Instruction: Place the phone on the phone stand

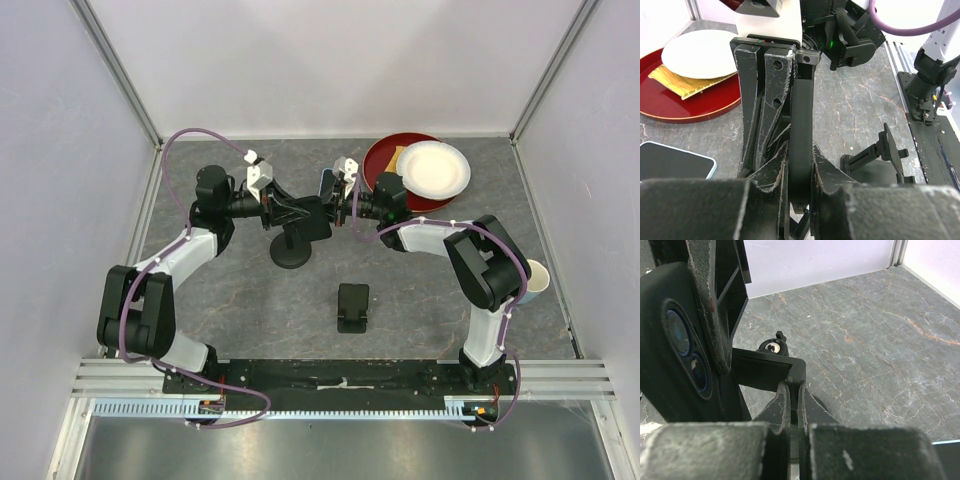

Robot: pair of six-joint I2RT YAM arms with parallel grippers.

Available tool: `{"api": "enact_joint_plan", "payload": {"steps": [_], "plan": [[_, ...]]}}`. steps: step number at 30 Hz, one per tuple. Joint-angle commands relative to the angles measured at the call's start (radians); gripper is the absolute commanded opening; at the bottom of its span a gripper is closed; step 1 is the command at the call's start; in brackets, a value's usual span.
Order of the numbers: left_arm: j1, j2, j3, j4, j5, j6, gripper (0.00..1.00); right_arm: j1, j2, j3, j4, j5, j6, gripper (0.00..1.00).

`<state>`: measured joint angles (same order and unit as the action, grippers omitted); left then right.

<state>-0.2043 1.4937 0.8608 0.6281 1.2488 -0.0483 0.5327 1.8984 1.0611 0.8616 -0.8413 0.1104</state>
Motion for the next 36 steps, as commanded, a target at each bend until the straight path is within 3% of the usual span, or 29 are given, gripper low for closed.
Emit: {"api": "enact_joint_plan", "payload": {"steps": [1,6,12,18,20,24,29,32,36], "plan": [[0.032,-0.067,0.073,-0.155,-0.049,0.197,0.02,-0.017,0.011,0.011,-0.035,-0.061,0.02,0.0],[0.031,-0.07,0.092,-0.215,-0.08,0.272,0.02,-0.017,0.001,0.01,-0.052,-0.062,0.009,0.0],[0.031,0.016,0.175,-0.275,-0.008,0.271,0.02,-0.017,-0.001,0.008,-0.055,-0.062,0.006,0.0],[0.029,-0.071,0.112,-0.324,-0.08,0.309,0.02,-0.017,-0.021,-0.003,-0.07,0.004,-0.02,0.0],[0.014,-0.119,0.103,-0.388,-0.173,0.33,0.02,-0.017,-0.038,-0.027,-0.058,0.088,-0.028,0.0],[-0.073,-0.17,0.135,-0.566,-0.514,0.4,0.02,-0.008,-0.07,-0.087,0.031,0.259,0.011,0.0],[-0.093,-0.228,0.127,-0.662,-0.708,0.142,0.02,0.05,-0.102,-0.144,0.108,0.499,0.017,0.0],[-0.127,-0.305,0.075,-0.676,-0.866,0.098,0.02,0.119,-0.12,-0.173,0.126,0.729,-0.008,0.0],[-0.211,-0.363,0.058,-0.709,-1.183,0.084,0.02,0.229,-0.128,-0.184,0.137,1.08,-0.029,0.0]]}}
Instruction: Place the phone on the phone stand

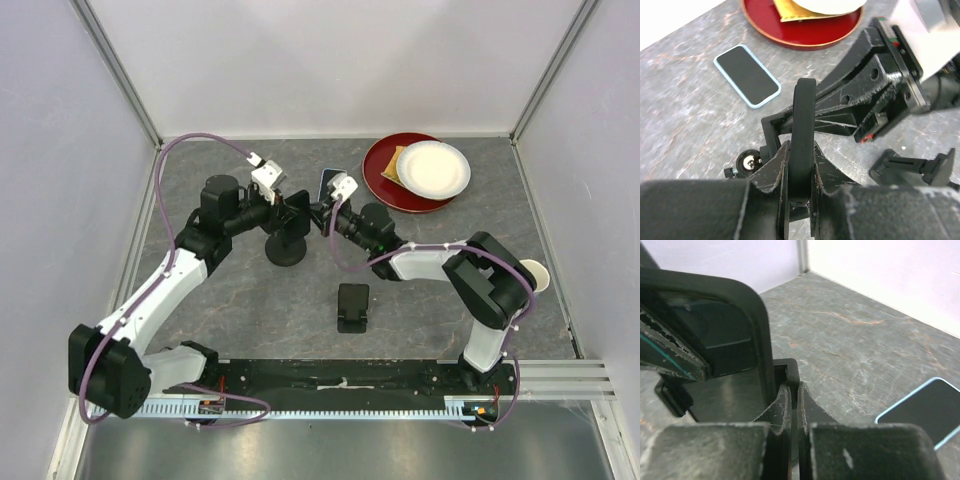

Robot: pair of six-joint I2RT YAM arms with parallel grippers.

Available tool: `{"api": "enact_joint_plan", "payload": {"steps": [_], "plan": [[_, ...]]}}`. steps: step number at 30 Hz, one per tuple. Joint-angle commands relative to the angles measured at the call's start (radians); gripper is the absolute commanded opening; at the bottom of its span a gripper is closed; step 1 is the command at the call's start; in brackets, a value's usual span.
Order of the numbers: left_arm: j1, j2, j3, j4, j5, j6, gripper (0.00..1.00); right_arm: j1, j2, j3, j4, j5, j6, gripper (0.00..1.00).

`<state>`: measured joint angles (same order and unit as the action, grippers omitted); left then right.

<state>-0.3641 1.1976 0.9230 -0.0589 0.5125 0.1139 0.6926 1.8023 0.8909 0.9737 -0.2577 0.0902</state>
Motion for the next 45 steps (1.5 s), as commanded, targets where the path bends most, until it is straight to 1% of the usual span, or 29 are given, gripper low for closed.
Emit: {"api": "enact_joint_plan", "payload": {"steps": [1,2,3,4,5,6,7,8,10,13,20,22,24,25,26,30,31,32,33,34,35,37,38,40,41,42,43,44,45], "plan": [[-0.08,-0.076,-0.007,-0.025,-0.509,-0.088,0.02,0.083,-0.032,-0.01,0.025,0.618,-0.015,0.0],[-0.093,-0.076,-0.016,-0.025,-0.581,-0.104,0.02,0.114,-0.032,-0.007,0.023,0.68,-0.014,0.0],[-0.107,-0.075,-0.021,-0.03,-0.717,-0.105,0.02,0.126,-0.026,-0.003,0.02,0.745,-0.014,0.0],[-0.137,-0.072,-0.029,-0.027,-0.792,-0.132,0.02,0.142,-0.021,0.008,0.013,0.803,-0.017,0.0],[-0.151,-0.064,-0.047,-0.028,-0.872,-0.154,0.02,0.166,-0.018,0.014,0.01,0.906,-0.026,0.0],[-0.165,-0.058,-0.056,-0.022,-1.005,-0.163,0.02,0.176,-0.012,0.019,0.007,0.937,-0.033,0.0],[-0.186,-0.044,-0.061,-0.021,-1.047,-0.164,0.02,0.185,-0.009,0.029,0.008,0.98,-0.043,0.0],[-0.199,-0.036,-0.056,-0.022,-1.137,-0.168,0.02,0.208,-0.006,0.034,0.008,1.0,-0.062,0.0],[-0.222,-0.023,-0.059,-0.013,-1.206,-0.155,0.02,0.231,0.0,0.049,0.02,1.02,-0.082,0.0],[-0.223,-0.003,-0.062,0.01,-1.217,-0.163,0.02,0.269,0.012,0.071,0.017,1.025,-0.11,0.0],[-0.223,0.049,-0.058,0.054,-1.174,-0.12,0.02,0.346,-0.007,0.08,0.025,1.046,-0.161,0.0],[-0.223,0.053,-0.053,0.047,-1.171,-0.129,0.02,0.355,-0.021,0.056,0.068,0.999,-0.201,0.0],[-0.223,0.05,-0.055,0.045,-1.154,-0.132,0.02,0.364,-0.053,0.036,0.06,0.988,-0.204,0.0],[-0.223,0.049,-0.055,0.045,-1.146,-0.132,0.02,0.364,-0.067,0.022,0.06,0.923,-0.21,0.0],[-0.223,0.051,-0.056,0.042,-1.132,-0.132,0.02,0.364,-0.092,0.007,0.081,0.899,-0.227,0.0],[-0.223,0.033,-0.062,0.047,-1.048,-0.123,0.02,0.334,-0.144,-0.041,0.073,0.876,-0.204,0.0],[-0.223,0.017,-0.067,0.047,-1.025,-0.115,0.02,0.317,-0.155,-0.044,0.05,0.803,-0.186,0.01],[-0.223,0.008,-0.07,0.045,-0.969,-0.115,0.02,0.264,-0.17,-0.04,0.013,0.751,-0.132,0.08],[-0.223,-0.004,-0.073,0.045,-0.939,-0.115,0.02,0.227,-0.175,-0.029,-0.063,0.674,-0.098,0.12],[-0.223,-0.015,-0.079,0.047,-0.91,-0.088,0.02,0.191,-0.179,-0.032,-0.076,0.607,-0.068,0.15],[-0.223,-0.039,-0.081,0.045,-0.855,-0.082,0.02,0.126,-0.187,-0.041,-0.078,0.465,-0.026,0.2],[-0.223,-0.065,-0.081,0.036,-0.783,-0.063,0.02,0.032,-0.192,-0.053,-0.09,0.315,-0.006,0.25],[-0.222,-0.097,-0.081,0.022,-0.7,-0.059,0.02,0.007,-0.192,-0.05,-0.104,0.131,-0.006,0.33],[-0.222,-0.13,-0.078,0.011,-0.619,-0.045,0.02,-0.036,-0.187,-0.038,-0.138,-0.042,-0.033,0.42],[-0.222,-0.144,-0.07,-0.01,-0.535,-0.039,0.02,-0.066,-0.187,-0.035,-0.147,-0.095,-0.04,0.48],[-0.222,-0.161,-0.058,-0.03,-0.519,-0.036,0.02,-0.083,-0.185,-0.035,-0.145,-0.179,-0.02,0.52],[-0.222,-0.164,-0.02,-0.053,-0.475,-0.031,0.02,-0.122,-0.182,-0.035,-0.135,-0.24,-0.006,0.59],[-0.222,-0.164,0.002,-0.074,-0.424,-0.028,0.02,-0.142,-0.17,-0.033,-0.116,-0.303,0.011,0.62],[-0.22,-0.161,0.025,-0.122,-0.39,-0.02,0.02,-0.16,-0.159,-0.027,-0.084,-0.44,0.032,0.63]]}}
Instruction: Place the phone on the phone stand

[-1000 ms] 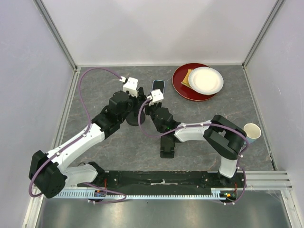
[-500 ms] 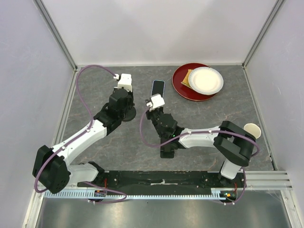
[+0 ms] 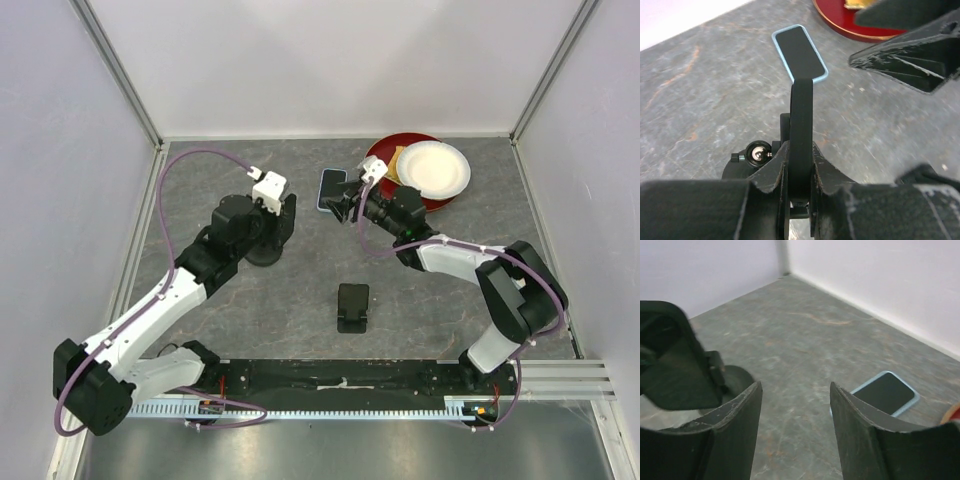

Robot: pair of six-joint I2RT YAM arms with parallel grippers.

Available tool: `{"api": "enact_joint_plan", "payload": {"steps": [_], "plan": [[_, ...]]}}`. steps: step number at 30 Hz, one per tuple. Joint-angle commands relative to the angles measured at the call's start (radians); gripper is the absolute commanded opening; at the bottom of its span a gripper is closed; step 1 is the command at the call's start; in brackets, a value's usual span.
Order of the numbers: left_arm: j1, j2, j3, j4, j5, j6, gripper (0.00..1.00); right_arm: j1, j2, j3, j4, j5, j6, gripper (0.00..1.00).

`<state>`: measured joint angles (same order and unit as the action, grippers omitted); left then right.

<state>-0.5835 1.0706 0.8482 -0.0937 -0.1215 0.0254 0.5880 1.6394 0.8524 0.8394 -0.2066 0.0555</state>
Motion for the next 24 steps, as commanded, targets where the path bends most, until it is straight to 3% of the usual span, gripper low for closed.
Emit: {"api": "enact_joint_plan", "payload": {"steps": [1,5,11,15,20,24], "plan": [[0.002,-0.034,0.132,-0.104,0.284,0.091,0.02,-0.085,0.013,0.016,0.061,-0.548,0.092,0.66],[0.013,-0.067,0.138,-0.126,0.483,0.16,0.02,-0.122,0.046,0.02,0.096,-0.73,0.113,0.72],[0.112,-0.095,0.085,-0.029,0.624,0.212,0.02,-0.128,0.077,0.056,0.047,-0.856,0.124,0.76],[0.181,-0.084,0.039,0.031,0.694,0.189,0.02,-0.128,0.1,0.051,0.156,-0.904,0.203,0.78],[0.201,-0.086,-0.018,0.089,0.763,0.166,0.02,-0.108,0.138,0.082,0.162,-0.933,0.233,0.8],[0.202,-0.103,-0.026,0.091,0.772,0.157,0.02,-0.074,0.161,0.105,0.126,-0.872,0.187,0.83]]}}
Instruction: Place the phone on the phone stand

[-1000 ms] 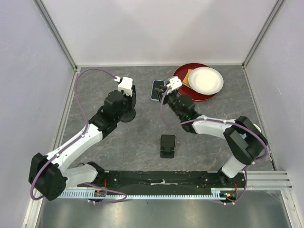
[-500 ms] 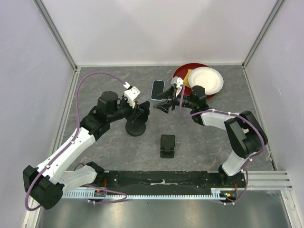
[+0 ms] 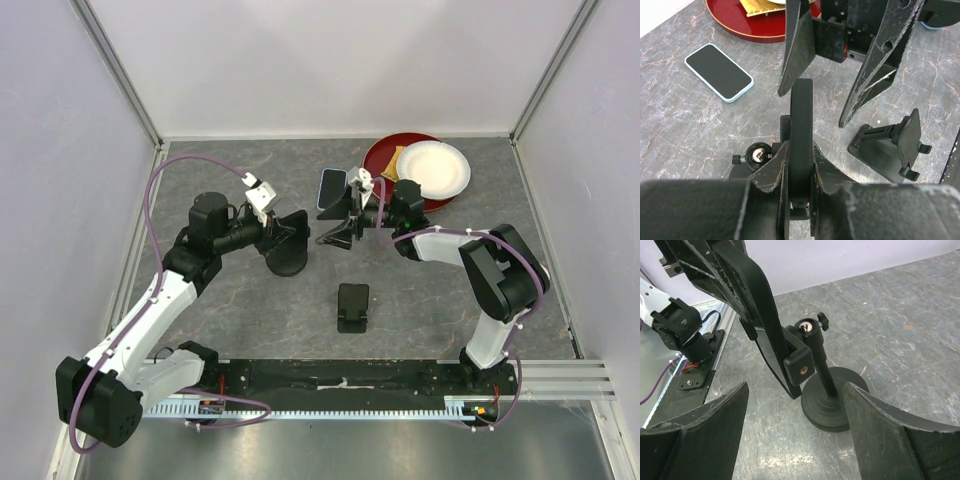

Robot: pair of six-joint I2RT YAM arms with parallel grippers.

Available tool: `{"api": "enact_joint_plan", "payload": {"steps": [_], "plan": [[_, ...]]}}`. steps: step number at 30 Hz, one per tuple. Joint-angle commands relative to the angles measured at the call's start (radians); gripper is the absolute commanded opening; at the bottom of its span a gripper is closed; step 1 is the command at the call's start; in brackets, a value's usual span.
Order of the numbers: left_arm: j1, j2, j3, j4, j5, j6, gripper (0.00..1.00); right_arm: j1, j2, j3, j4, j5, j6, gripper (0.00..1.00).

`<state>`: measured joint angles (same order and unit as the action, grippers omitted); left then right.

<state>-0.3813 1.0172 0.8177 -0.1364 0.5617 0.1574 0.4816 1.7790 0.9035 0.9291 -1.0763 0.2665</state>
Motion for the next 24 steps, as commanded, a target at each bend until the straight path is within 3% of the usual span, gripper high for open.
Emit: {"api": "enact_joint_plan", "payload": {"steps": [1,9,18,21,24], "plan": [[-0.001,-0.052,0.005,0.132,0.093,0.025,0.02,0.038,0.029,0.057,0.033,0.019,-0.03,0.84],[-0.001,-0.066,-0.011,0.172,0.133,-0.004,0.02,0.049,0.099,0.086,0.189,-0.02,0.095,0.81],[-0.001,-0.062,-0.012,0.184,0.133,-0.019,0.02,0.101,0.129,0.156,0.016,-0.057,-0.001,0.7],[-0.001,-0.06,-0.014,0.184,0.129,-0.019,0.02,0.112,0.129,0.166,-0.016,-0.05,-0.021,0.62],[-0.001,-0.058,-0.014,0.185,0.124,-0.019,0.02,0.114,0.131,0.172,-0.027,-0.054,-0.023,0.46]]}}
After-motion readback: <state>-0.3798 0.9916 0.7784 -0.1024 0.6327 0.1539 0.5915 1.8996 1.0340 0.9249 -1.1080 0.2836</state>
